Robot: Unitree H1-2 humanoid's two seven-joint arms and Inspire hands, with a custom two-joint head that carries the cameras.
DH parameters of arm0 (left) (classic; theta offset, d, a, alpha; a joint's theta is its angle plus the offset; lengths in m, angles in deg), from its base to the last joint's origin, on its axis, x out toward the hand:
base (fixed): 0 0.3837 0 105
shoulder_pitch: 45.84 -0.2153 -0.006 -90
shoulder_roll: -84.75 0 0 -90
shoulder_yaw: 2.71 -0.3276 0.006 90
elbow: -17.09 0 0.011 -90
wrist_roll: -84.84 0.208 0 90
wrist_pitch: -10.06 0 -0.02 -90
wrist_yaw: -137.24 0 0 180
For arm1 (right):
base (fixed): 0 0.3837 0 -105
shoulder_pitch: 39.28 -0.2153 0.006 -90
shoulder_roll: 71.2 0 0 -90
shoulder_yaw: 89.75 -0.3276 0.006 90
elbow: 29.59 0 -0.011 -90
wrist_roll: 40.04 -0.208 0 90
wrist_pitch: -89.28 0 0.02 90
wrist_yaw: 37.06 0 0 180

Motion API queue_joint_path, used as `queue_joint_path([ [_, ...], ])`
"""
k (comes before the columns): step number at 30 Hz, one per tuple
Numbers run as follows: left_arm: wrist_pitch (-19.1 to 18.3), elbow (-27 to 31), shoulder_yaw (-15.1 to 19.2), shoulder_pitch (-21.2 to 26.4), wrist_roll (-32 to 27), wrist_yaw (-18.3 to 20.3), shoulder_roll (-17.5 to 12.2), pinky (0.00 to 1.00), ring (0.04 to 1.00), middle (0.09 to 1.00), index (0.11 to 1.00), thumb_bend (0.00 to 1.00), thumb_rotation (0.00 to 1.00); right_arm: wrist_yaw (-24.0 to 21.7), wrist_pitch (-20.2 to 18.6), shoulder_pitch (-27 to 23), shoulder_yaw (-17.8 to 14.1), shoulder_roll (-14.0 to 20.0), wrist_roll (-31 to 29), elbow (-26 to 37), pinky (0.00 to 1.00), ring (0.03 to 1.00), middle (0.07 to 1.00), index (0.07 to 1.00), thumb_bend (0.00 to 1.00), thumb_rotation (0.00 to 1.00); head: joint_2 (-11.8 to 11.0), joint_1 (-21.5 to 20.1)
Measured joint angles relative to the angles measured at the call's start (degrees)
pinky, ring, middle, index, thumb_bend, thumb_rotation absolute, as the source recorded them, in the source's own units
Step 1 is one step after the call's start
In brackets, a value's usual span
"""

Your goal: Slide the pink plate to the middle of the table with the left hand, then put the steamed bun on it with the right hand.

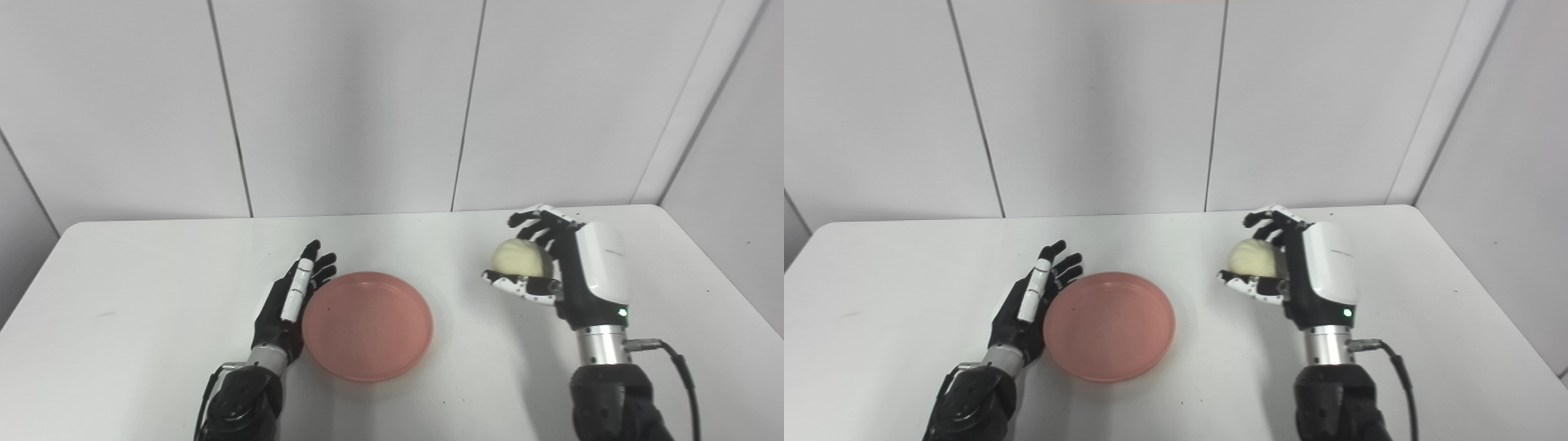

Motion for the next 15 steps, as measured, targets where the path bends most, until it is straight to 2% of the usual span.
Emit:
queue_joint_path([
  [5,0.00,-0.21,-0.18,0.03,-0.13,0.07,0.83,0.91,0.879,0.871,0.954,0.71,0.85,-0.49,2.79,-1.85,2.80,-1.69,-0.09,-2.80,0.26,0.334,0.443,0.526,0.52,0.00,-0.09,1.06],
  [8,0.02,-0.21,-0.26,0.03,0.11,0.05,0.81,0.89,0.862,0.859,0.949,0.70,0.85,-0.54,2.90,-2.08,3.63,-2.62,-0.59,-5.19,0.20,0.273,0.426,0.530,0.52,0.00,0.00,1.32],
  [15,0.05,-0.22,-0.90,0.03,0.93,0.05,0.84,0.88,0.858,0.859,0.947,0.69,0.85,-0.88,5.71,-3.36,7.24,-4.22,-1.56,-10.67,0.21,0.292,0.430,0.536,0.52,0.00,0.00,1.15],
])
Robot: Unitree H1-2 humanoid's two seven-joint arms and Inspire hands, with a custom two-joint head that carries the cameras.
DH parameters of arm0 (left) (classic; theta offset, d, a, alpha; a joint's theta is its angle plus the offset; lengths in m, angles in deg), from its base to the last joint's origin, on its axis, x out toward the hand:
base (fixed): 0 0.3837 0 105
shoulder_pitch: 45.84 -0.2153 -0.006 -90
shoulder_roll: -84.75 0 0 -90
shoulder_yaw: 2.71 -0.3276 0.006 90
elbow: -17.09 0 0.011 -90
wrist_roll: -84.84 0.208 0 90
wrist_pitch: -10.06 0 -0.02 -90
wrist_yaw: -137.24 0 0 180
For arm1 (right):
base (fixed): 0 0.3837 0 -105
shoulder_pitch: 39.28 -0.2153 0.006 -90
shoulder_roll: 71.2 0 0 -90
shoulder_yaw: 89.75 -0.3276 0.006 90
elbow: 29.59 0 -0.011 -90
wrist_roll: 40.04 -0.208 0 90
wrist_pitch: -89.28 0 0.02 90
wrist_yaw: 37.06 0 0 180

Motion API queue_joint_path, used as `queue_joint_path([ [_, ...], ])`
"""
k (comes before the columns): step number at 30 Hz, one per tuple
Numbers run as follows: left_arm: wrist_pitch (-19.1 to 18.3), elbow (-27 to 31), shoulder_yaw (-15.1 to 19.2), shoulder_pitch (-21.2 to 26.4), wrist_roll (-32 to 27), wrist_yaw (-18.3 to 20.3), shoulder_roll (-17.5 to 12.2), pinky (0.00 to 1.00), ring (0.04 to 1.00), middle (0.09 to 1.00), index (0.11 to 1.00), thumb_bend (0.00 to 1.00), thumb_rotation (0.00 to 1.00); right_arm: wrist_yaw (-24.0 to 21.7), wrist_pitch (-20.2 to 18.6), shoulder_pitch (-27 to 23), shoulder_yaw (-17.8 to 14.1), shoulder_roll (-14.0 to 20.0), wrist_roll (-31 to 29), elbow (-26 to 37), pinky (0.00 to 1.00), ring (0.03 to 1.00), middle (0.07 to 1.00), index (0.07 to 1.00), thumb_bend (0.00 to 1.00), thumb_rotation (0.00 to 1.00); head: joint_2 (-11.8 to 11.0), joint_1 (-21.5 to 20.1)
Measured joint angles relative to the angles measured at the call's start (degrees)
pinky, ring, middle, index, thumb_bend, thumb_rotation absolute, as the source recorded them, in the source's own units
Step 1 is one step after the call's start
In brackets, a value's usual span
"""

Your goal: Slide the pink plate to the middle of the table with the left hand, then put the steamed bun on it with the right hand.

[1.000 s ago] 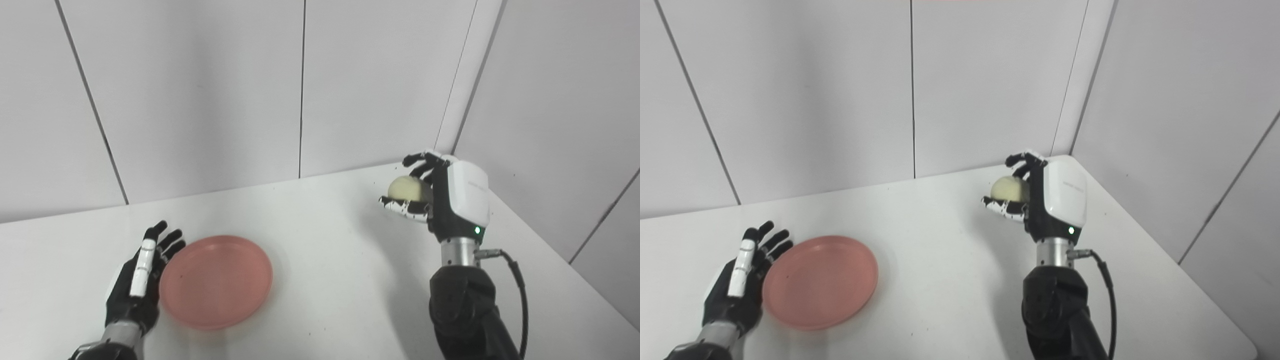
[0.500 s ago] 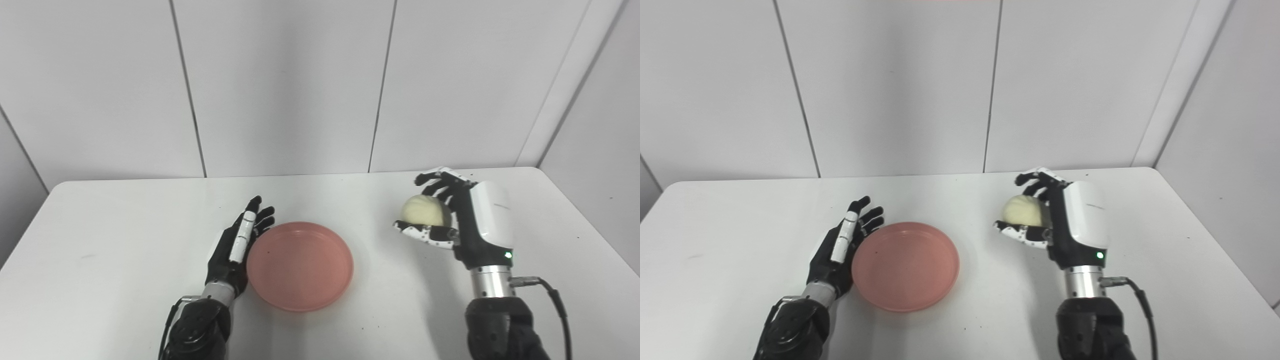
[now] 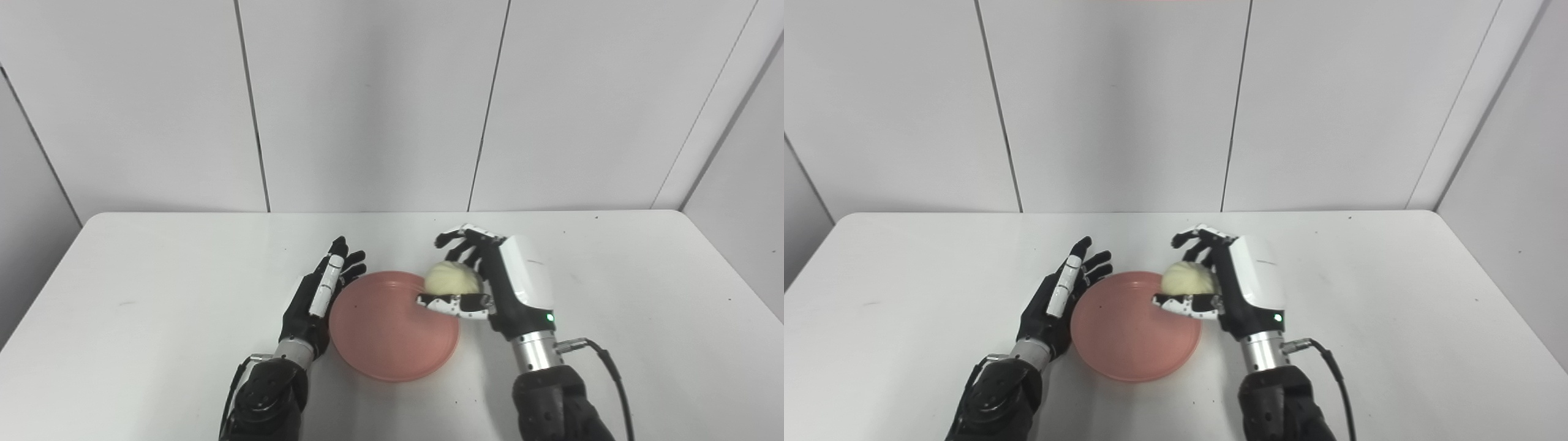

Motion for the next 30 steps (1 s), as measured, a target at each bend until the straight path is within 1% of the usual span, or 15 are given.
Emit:
queue_joint_path([
  [2,0.02,-0.03,-0.04,0.00,0.14,0.00,0.00,0.87,0.855,0.855,0.944,0.69,0.86,0.00,1.14,-0.75,0.42,0.03,-0.10,-1.61,0.21,0.290,0.420,0.533,0.52,0.00,0.09,0.00],
  [4,0.02,-0.06,-0.09,0.01,0.21,0.00,-0.02,0.86,0.852,0.852,0.939,0.69,0.85,0.13,2.11,-1.20,1.06,0.05,0.00,-3.76,0.17,0.252,0.416,0.530,0.52,0.00,0.09,-0.09],
  [7,0.04,-0.07,-0.28,0.00,0.32,0.02,-0.03,0.85,0.854,0.855,0.939,0.69,0.86,0.37,3.44,-1.48,2.38,-0.01,0.70,-7.63,0.15,0.233,0.409,0.528,0.52,0.00,0.00,-0.09],
  [9,0.04,-0.08,-0.55,0.00,0.36,0.05,-0.03,0.85,0.854,0.855,0.938,0.69,0.86,0.46,4.19,-1.57,2.88,-0.10,0.82,-9.89,0.17,0.254,0.408,0.527,0.52,0.00,0.00,-0.09],
  [11,0.04,-0.11,-0.66,0.00,0.36,0.06,-0.03,0.84,0.855,0.855,0.935,0.69,0.86,0.77,5.73,-1.96,2.99,-0.20,0.62,-12.65,0.18,0.255,0.410,0.526,0.52,0.00,0.00,0.00],
  [13,0.11,-0.15,-0.84,0.00,0.39,0.08,-0.03,0.84,0.855,0.857,0.935,0.69,0.86,1.37,6.35,-2.49,3.05,-0.26,0.24,-14.73,0.18,0.257,0.408,0.525,0.52,0.00,0.00,-0.09],
  [16,0.18,-0.25,-1.21,0.03,1.05,0.08,-0.04,0.83,0.856,0.862,0.935,0.69,0.87,2.67,9.33,-3.55,3.25,-0.25,-0.46,-19.48,0.18,0.264,0.410,0.528,0.52,0.00,-0.09,-0.26],
  [18,0.17,-0.29,-1.35,0.08,1.38,0.08,-0.04,0.83,0.855,0.862,0.934,0.69,0.87,2.79,10.39,-3.86,3.54,-0.23,-0.87,-21.77,0.18,0.270,0.411,0.530,0.51,0.00,-0.09,-0.26],
  [20,0.17,-0.33,-1.35,0.12,1.42,0.08,-0.04,0.83,0.854,0.862,0.934,0.69,0.87,3.16,12.21,-3.99,3.68,-0.27,-1.27,-23.43,0.20,0.281,0.412,0.529,0.51,0.00,-0.09,-0.35],
  [24,0.19,-1.08,-1.36,0.60,1.44,0.07,0.00,0.82,0.858,0.863,0.936,0.69,0.87,4.27,14.57,-5.23,3.71,-0.19,-1.96,-25.88,0.20,0.288,0.413,0.528,0.51,0.00,-0.18,-0.44],
  [30,0.74,-1.67,-1.53,0.90,1.58,0.09,0.01,0.82,0.861,0.867,0.942,0.68,0.88,4.71,15.97,-6.13,4.08,-0.17,-2.16,-27.09,0.21,0.289,0.418,0.527,0.51,0.00,-0.44,-0.53],
])
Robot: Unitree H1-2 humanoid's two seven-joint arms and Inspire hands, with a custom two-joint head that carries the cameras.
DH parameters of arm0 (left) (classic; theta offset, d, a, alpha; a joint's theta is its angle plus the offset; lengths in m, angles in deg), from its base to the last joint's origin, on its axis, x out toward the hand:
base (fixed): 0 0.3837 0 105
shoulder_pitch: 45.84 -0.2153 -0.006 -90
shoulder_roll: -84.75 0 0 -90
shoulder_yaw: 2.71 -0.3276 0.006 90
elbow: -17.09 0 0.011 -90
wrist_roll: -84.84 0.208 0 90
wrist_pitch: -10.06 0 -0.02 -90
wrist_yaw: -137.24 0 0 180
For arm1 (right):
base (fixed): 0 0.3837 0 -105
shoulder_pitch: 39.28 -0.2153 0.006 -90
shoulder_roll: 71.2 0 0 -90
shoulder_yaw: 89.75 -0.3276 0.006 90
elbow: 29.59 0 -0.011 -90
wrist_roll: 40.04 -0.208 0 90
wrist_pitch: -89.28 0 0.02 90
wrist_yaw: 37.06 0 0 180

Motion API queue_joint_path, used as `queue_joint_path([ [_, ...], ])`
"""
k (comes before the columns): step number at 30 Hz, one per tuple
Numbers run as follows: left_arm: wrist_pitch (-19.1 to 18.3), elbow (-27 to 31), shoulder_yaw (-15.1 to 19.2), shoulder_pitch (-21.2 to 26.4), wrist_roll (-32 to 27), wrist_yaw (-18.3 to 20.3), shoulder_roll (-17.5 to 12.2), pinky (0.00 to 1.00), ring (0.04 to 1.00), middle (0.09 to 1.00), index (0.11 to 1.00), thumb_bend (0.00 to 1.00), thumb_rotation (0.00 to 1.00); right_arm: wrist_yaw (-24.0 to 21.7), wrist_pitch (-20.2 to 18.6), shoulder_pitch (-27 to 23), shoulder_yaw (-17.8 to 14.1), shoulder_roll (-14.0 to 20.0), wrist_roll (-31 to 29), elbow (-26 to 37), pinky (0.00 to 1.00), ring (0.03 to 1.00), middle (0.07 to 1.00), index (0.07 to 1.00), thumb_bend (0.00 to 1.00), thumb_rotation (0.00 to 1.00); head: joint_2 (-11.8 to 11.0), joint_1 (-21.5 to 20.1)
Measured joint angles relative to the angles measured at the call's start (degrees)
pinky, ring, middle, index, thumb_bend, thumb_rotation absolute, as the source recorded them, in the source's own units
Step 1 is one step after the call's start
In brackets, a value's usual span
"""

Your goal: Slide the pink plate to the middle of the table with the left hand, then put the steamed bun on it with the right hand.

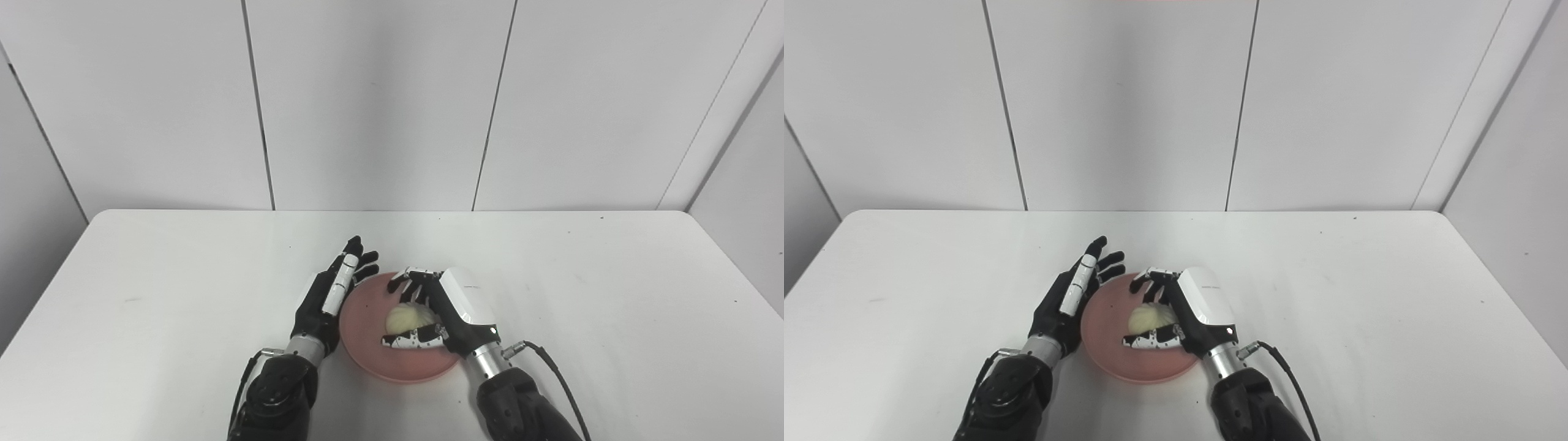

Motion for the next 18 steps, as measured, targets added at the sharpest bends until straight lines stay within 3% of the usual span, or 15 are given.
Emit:
queue_joint_path([
  [7,0.67,-0.44,-0.16,0.08,0.02,0.04,-0.02,0.81,0.856,0.864,0.939,0.69,0.88,-0.05,0.04,0.01,0.49,0.34,0.07,0.24,0.23,0.308,0.498,0.489,0.52,0.00,0.09,-0.09],
  [8,0.70,-0.52,-0.16,0.13,0.02,0.06,-0.02,0.80,0.854,0.855,0.940,0.69,0.88,-0.10,0.03,0.05,0.53,0.42,0.10,0.32,0.25,0.328,0.596,0.492,0.52,0.10,0.09,-0.09],
  [9,0.71,-0.56,-0.16,0.17,0.02,0.07,-0.02,0.80,0.853,0.854,0.940,0.68,0.88,-0.22,0.03,0.09,0.54,0.49,0.13,0.45,0.25,0.330,0.606,0.493,0.52,0.11,0.09,-0.09],
  [10,0.75,-0.60,-0.18,0.20,0.02,0.12,-0.03,0.79,0.850,0.849,0.942,0.68,0.89,-0.67,0.02,0.18,0.62,0.65,0.22,0.82,0.34,0.402,0.641,0.494,0.51,0.14,0.09,-0.09],
  [11,0.77,-0.62,-0.25,0.22,0.02,0.15,-0.05,0.79,0.848,0.846,0.942,0.68,0.89,-1.10,0.02,0.28,0.79,0.87,0.50,1.26,0.40,0.456,0.663,0.524,0.55,0.21,0.09,-0.17],
  [12,0.79,-0.63,-0.33,0.23,0.08,0.16,-0.09,0.79,0.845,0.843,0.942,0.67,0.90,-1.67,0.00,0.44,1.09,1.19,0.99,2.02,0.48,0.529,0.688,0.594,0.65,0.34,0.09,-0.18],
  [13,0.80,-0.63,-0.46,0.23,0.16,0.16,-0.14,0.79,0.844,0.842,0.942,0.67,0.90,-2.08,0.00,0.58,1.36,1.49,1.56,2.62,0.52,0.559,0.698,0.619,0.68,0.40,0.09,-0.18],
  [14,0.80,-0.64,-0.58,0.23,0.18,0.17,-0.18,0.79,0.844,0.842,0.942,0.67,0.90,-2.27,-0.01,0.66,1.64,1.79,2.14,3.12,0.54,0.583,0.707,0.635,0.70,0.44,0.09,-0.26],
  [15,0.80,-0.64,-0.65,0.23,0.27,0.18,-0.19,0.80,0.843,0.843,0.942,0.67,0.91,-2.32,-0.04,0.74,1.73,2.03,2.55,3.51,0.61,0.647,0.737,0.664,0.73,0.54,0.09,-0.26],
  [18,0.84,-0.69,-0.92,0.24,0.71,0.31,-0.27,0.81,0.842,0.842,0.940,0.67,0.91,-3.73,-0.48,0.87,1.73,2.51,3.24,4.70,0.71,0.714,0.771,0.698,0.75,0.66,0.09,-0.26],
])
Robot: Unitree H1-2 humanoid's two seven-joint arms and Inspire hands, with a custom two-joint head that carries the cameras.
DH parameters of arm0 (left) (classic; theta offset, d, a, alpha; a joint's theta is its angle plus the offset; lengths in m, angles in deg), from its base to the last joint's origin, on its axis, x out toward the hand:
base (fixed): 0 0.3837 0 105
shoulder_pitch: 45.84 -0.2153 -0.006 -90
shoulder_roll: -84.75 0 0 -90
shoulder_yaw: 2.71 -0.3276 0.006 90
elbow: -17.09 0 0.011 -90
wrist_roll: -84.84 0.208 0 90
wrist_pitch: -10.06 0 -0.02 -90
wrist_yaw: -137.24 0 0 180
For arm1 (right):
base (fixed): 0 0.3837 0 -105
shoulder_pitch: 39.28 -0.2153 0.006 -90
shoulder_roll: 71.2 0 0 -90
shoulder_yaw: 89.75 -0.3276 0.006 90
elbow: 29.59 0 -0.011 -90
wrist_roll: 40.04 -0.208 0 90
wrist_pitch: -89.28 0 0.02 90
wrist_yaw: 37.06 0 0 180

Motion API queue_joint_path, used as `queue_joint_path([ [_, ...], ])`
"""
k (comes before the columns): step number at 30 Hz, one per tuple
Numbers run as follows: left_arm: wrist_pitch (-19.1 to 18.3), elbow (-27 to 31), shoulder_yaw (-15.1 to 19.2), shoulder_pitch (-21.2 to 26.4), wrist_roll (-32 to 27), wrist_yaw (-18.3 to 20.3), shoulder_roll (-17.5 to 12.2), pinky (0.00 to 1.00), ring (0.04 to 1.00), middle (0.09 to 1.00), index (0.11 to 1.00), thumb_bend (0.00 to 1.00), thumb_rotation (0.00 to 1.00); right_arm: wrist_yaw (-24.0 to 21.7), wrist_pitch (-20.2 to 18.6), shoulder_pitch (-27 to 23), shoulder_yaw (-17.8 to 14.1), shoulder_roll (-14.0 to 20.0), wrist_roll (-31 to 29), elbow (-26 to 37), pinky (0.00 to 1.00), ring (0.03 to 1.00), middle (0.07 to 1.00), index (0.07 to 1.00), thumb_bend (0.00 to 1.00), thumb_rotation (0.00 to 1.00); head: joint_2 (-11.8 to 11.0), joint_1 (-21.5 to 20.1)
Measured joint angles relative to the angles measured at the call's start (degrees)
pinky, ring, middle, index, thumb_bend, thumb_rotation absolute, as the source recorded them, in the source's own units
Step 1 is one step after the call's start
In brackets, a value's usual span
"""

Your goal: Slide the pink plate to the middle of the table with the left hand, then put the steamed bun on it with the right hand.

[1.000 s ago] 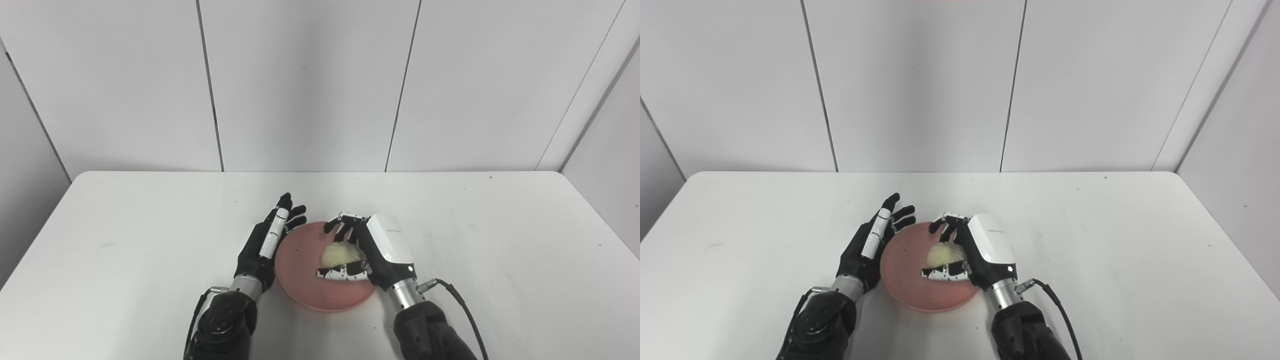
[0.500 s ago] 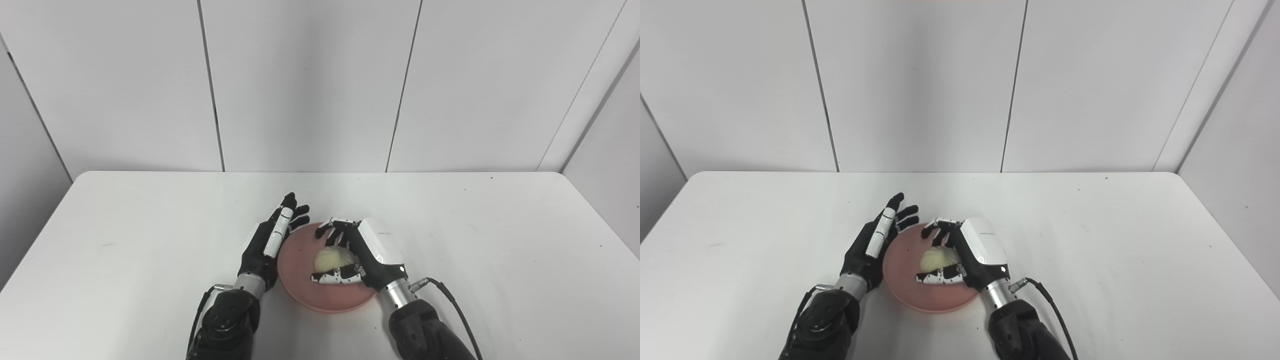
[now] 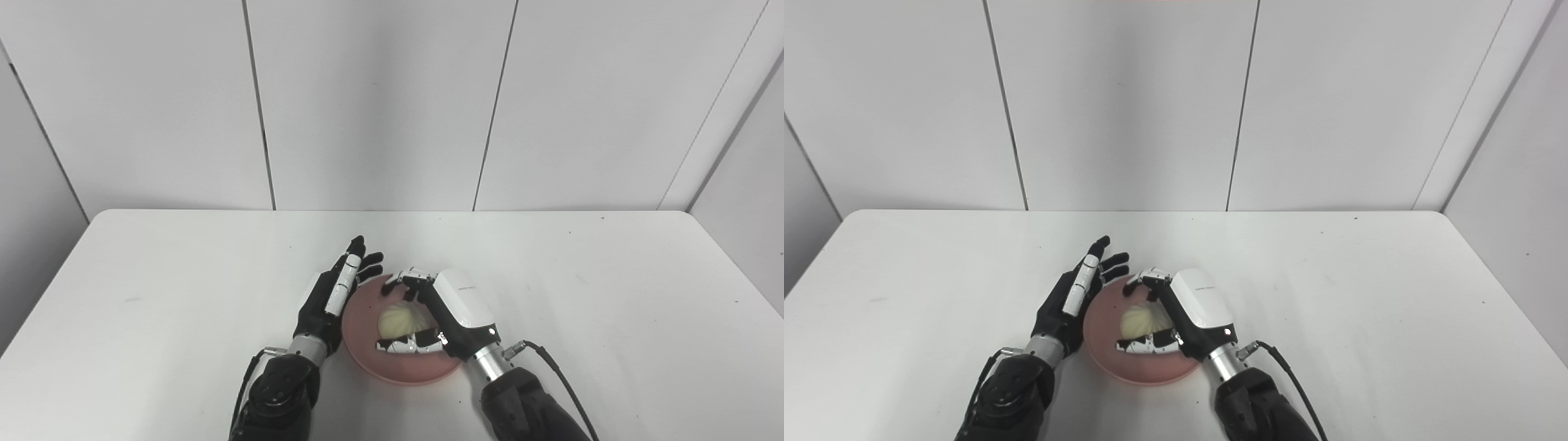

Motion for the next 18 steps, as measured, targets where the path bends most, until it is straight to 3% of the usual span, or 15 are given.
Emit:
queue_joint_path([
  [4,0.00,0.07,-0.06,-0.01,0.26,0.23,0.00,0.83,0.853,0.851,0.945,0.67,0.91,-1.88,-1.02,0.69,-0.22,0.13,0.01,1.38,0.80,0.758,0.799,0.730,0.78,0.76,0.09,0.00],
  [7,-0.02,0.10,-0.04,-0.02,0.28,0.33,-0.03,0.82,0.853,0.850,0.943,0.68,0.90,-2.31,-1.04,1.33,-0.48,0.15,0.04,2.39,0.81,0.759,0.801,0.732,0.78,0.77,0.17,0.09],
  [14,-0.11,0.36,0.11,-0.16,0.28,0.57,0.00,0.81,0.861,0.859,0.941,0.68,0.89,-1.90,-1.03,3.57,-3.25,0.46,0.17,7.83,0.81,0.767,0.803,0.740,0.74,0.79,0.09,0.00],
  [18,-0.27,0.77,0.25,-0.44,0.27,0.73,-0.05,0.82,0.858,0.861,0.939,0.67,0.88,-0.64,-0.98,5.23,-5.64,0.88,-0.58,10.69,0.72,0.766,0.793,0.730,0.72,0.79,-0.09,-0.18],
])
